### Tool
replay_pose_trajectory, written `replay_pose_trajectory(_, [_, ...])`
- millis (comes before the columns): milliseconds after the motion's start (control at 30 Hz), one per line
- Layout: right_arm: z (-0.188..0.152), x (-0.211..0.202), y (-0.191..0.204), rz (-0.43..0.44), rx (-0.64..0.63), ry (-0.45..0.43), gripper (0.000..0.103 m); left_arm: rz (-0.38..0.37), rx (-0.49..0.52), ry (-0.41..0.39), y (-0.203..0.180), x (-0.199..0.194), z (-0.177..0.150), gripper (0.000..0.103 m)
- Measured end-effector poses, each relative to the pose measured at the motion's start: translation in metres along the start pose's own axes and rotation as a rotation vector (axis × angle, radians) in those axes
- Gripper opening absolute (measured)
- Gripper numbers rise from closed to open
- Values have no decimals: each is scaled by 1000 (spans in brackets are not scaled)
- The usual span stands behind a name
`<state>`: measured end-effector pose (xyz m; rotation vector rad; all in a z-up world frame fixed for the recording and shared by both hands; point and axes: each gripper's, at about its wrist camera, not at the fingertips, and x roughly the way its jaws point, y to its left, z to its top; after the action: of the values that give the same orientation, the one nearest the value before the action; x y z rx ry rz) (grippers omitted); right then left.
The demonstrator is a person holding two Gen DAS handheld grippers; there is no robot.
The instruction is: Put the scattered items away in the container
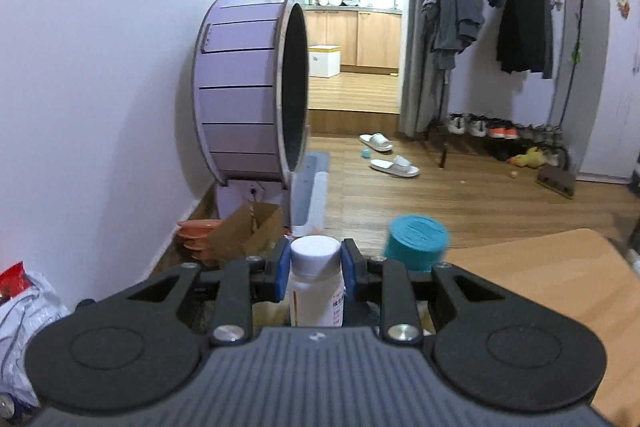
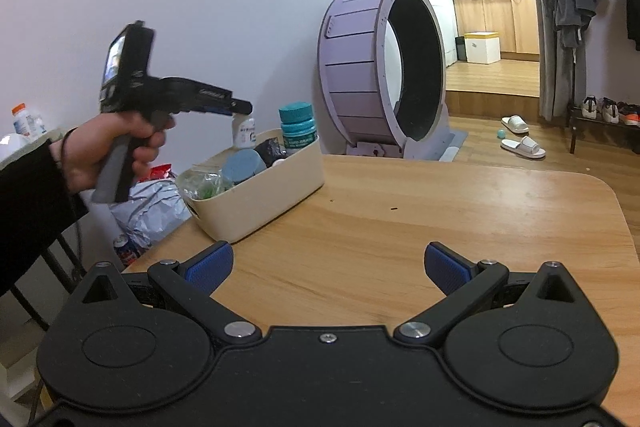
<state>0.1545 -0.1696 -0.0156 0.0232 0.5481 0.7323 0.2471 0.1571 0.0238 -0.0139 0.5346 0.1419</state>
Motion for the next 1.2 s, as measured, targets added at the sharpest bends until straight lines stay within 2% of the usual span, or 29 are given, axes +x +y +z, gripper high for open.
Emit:
replay_pose_trajectory(100, [-1,4,-1,-11,2,14,103,29,10,27,4,7,-2,26])
replay_pose_trajectory(267, [0,10,-1,-8,8,23,103,37,38,31,9,-4,-12,27])
replay_pose_trajectory(400, [1,14,5,14,-1,24,103,62,48,85,11,-6,-19,31])
replay_pose_trajectory(500, [3,14,12,33,-9,19,103,49,21,83,12,-22,-22,34])
replay_pose_trajectory(633, [5,12,18,33,-17,18,103,-1,14,80,6,-45,-29,46])
replay_pose_trajectory(900, [11,4,34,19,-18,-20,103,-107,-5,81,-11,-97,-52,50])
replay_pose_trajectory(1000, [13,2,41,11,-27,-28,103,-142,-19,78,-17,-116,-60,55])
replay_pose_trajectory(1200, [14,-1,49,-7,-33,-33,103,-156,-15,84,-28,-140,-74,67])
